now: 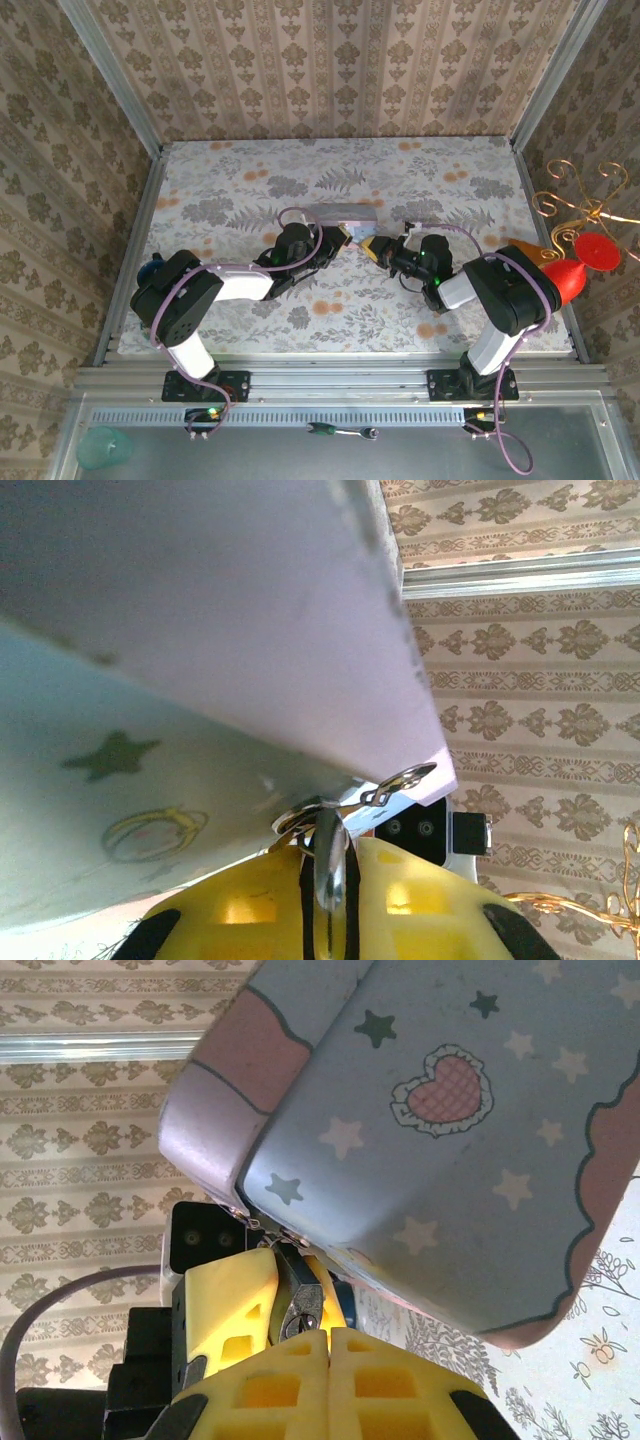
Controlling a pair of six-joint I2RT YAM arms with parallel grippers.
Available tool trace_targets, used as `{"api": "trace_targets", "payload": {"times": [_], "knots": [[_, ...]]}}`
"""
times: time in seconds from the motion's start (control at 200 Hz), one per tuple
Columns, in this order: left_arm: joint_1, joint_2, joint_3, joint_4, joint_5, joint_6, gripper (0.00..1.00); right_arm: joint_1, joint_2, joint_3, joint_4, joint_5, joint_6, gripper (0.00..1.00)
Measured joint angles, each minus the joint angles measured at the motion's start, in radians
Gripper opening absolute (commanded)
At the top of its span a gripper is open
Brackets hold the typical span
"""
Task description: Unlock the padlock with the key
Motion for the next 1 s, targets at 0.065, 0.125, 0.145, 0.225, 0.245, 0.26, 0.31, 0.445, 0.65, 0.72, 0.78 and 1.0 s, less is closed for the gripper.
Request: {"api": "trace_targets", "payload": {"times": [0.065, 0.125, 0.145, 0.225, 0.245, 0.26, 0.31, 0.445, 0.65, 0.72, 0.78, 1.0], "knots": [[0.000, 0.000, 0.000, 0.001, -0.006, -0.003, 0.00, 0.002, 0.002, 0.004, 0.000, 0.003, 0.000, 0.00], [0.000, 0.000, 0.000, 0.002, -0.009, -0.003, 0.00, 0.002, 0.002, 0.005, 0.000, 0.004, 0.000, 0.00], [0.000, 0.000, 0.000, 0.002, -0.009, -0.005, 0.00, 0.002, 0.002, 0.005, 0.000, 0.003, 0.000, 0.00], [0.000, 0.000, 0.000, 0.002, -0.010, -0.006, 0.00, 0.003, 0.003, 0.005, 0.000, 0.006, 0.000, 0.00], [0.000, 0.000, 0.000, 0.002, -0.010, -0.007, 0.00, 0.004, 0.003, 0.005, 0.000, 0.006, 0.000, 0.00], [0.000, 0.000, 0.000, 0.002, -0.011, -0.006, 0.00, 0.004, 0.003, 0.005, 0.000, 0.007, 0.000, 0.00], [-0.001, 0.000, 0.000, 0.002, -0.015, -0.007, 0.00, 0.006, 0.005, 0.006, 0.000, 0.008, 0.000, 0.00], [-0.001, 0.000, 0.000, 0.001, -0.032, -0.009, 0.00, 0.016, 0.017, 0.018, 0.000, 0.024, 0.000, 0.00], [-0.001, 0.002, 0.000, 0.001, -0.047, -0.010, 0.00, 0.031, 0.019, 0.019, 0.000, 0.042, 0.001, 0.00], [-0.001, 0.002, 0.000, 0.001, -0.047, -0.010, 0.00, 0.031, 0.019, 0.019, 0.000, 0.042, 0.001, 0.00], [-0.001, 0.002, 0.000, 0.001, -0.047, -0.010, 0.00, 0.031, 0.019, 0.019, 0.000, 0.042, 0.001, 0.00], [-0.001, 0.002, 0.000, 0.001, -0.051, -0.010, 0.00, 0.035, 0.019, 0.020, 0.000, 0.043, 0.001, 0.00]]}}
